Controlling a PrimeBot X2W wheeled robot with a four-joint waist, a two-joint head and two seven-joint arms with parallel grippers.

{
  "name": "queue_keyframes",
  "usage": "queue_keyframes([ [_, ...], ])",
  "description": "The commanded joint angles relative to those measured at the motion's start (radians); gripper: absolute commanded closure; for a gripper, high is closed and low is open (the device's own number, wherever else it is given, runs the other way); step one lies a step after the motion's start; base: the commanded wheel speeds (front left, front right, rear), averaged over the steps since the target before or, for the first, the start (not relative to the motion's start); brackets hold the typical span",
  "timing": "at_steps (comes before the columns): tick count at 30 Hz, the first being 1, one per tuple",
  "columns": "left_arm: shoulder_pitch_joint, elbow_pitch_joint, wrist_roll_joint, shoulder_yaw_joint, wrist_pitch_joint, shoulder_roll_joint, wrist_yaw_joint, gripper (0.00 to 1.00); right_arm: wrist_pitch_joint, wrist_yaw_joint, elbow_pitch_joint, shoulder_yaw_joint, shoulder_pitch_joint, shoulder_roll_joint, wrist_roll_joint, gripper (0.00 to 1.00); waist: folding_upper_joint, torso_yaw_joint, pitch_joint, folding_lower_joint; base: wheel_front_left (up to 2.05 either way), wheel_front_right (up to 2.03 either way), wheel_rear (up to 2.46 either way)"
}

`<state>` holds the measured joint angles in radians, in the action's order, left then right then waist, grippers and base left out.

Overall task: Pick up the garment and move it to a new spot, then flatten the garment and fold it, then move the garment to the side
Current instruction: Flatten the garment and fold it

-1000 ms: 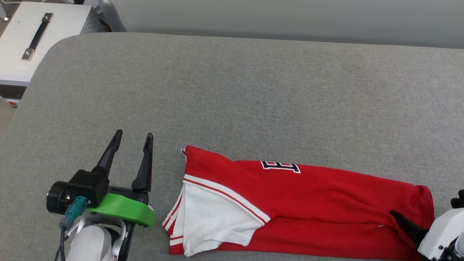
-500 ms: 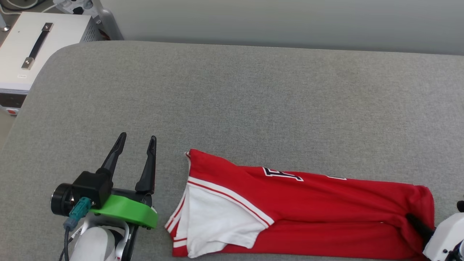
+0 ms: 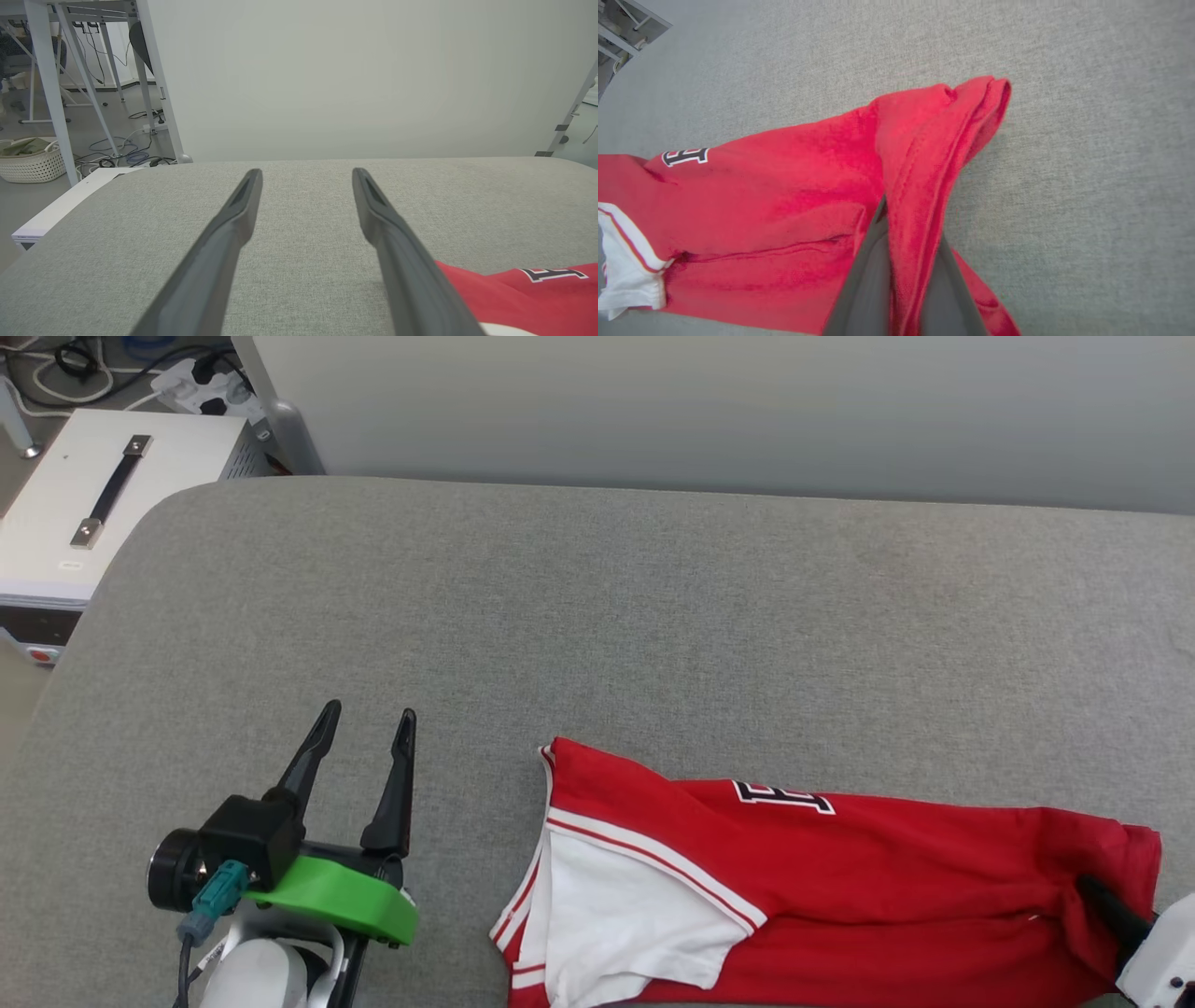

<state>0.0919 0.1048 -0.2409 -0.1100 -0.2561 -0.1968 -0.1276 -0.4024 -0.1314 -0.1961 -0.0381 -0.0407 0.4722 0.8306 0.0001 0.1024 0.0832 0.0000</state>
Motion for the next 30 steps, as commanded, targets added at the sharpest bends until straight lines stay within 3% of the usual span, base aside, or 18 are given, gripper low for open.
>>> queue_keyframes([
  [1,-0.019,0.002,-0.013,-0.002,-0.006,0.004,-0.003,0.00,-0.012,0.001,0.032,0.001,-0.014,-0.016,0.003,1.00,-0.0001,0.006,-0.012,0.0000,0.00,0.00,0.00],
  [8,-0.029,0.003,-0.023,0.002,-0.006,0.005,-0.003,0.00,-0.129,0.001,0.204,0.007,-0.058,-0.108,-0.008,1.00,-0.0001,0.038,-0.038,0.0000,0.00,0.00,0.00],
  [17,-0.037,0.010,-0.032,0.012,-0.006,0.009,-0.003,0.00,-0.280,0.001,0.354,0.063,-0.064,-0.331,-0.028,1.00,-0.0001,0.096,-0.056,0.0000,0.00,0.00,0.00],
  [23,-0.029,0.011,-0.036,0.017,-0.006,0.004,-0.003,0.00,-0.290,0.001,0.331,0.130,-0.015,-0.412,-0.057,1.00,-0.0001,0.134,-0.052,0.0000,0.00,0.00,0.00],
  [30,-0.025,0.014,-0.041,0.019,-0.006,0.009,-0.003,0.00,-0.175,0.001,0.196,0.210,0.069,-0.421,-0.006,1.00,-0.0001,0.176,-0.040,0.0000,0.00,0.00,0.00],
])
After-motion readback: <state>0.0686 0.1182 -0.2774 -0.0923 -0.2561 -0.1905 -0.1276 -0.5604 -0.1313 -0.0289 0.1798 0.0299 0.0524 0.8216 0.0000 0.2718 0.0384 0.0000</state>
